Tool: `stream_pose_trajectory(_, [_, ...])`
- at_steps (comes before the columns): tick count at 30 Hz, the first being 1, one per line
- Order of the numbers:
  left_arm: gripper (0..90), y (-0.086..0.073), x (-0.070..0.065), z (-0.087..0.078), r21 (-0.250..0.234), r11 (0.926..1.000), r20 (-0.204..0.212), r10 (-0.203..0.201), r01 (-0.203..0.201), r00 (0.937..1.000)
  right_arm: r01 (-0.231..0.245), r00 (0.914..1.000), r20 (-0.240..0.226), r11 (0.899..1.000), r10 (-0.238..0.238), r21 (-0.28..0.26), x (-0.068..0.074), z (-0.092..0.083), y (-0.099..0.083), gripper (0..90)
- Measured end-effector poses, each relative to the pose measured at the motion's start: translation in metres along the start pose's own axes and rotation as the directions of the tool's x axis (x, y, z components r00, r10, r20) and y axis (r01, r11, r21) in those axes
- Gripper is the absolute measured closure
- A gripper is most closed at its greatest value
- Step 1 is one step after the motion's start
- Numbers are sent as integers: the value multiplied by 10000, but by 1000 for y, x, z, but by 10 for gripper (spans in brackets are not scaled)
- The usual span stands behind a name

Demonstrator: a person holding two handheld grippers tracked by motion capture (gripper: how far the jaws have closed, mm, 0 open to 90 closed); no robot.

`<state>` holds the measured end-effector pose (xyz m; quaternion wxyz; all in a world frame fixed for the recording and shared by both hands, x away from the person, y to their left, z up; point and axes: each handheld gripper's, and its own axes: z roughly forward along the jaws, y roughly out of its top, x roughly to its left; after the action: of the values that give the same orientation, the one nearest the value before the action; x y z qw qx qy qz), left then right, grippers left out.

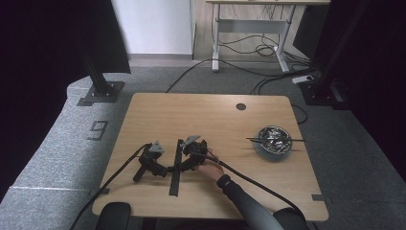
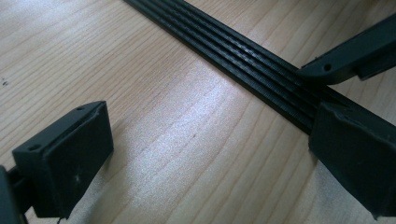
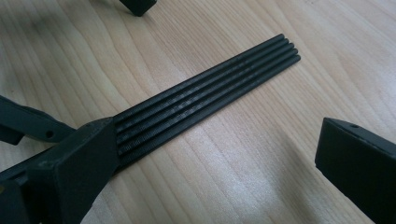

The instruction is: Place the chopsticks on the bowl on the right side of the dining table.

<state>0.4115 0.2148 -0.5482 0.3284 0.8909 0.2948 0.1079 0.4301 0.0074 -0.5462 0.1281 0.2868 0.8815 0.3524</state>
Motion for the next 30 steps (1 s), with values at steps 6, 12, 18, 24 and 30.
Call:
stream_pose_trajectory(6, [0,0,0,0,5,10000,-2,4,-4,10000,33,10000,50,10000,-33,88,-1,2,0,0])
stream_pose_trajectory(12, [0,0,0,0,1,10000,-2,3,-3,10000,-93,9999,138,9996,89,255,-3,3,-2,0])
stream_pose_trajectory(18, [0,0,0,0,-2,10000,-1,-1,1,10000,-194,9997,138,9994,190,296,-7,2,-4,0])
stream_pose_trajectory(24, [0,0,0,0,-3,10000,-6,5,-5,10000,-420,9990,177,9986,414,335,-16,-2,-9,0])
stream_pose_trajectory(30, [0,0,0,0,-4,10000,-6,1,-1,10000,-714,9973,196,9970,709,283,-26,-7,-16,0])
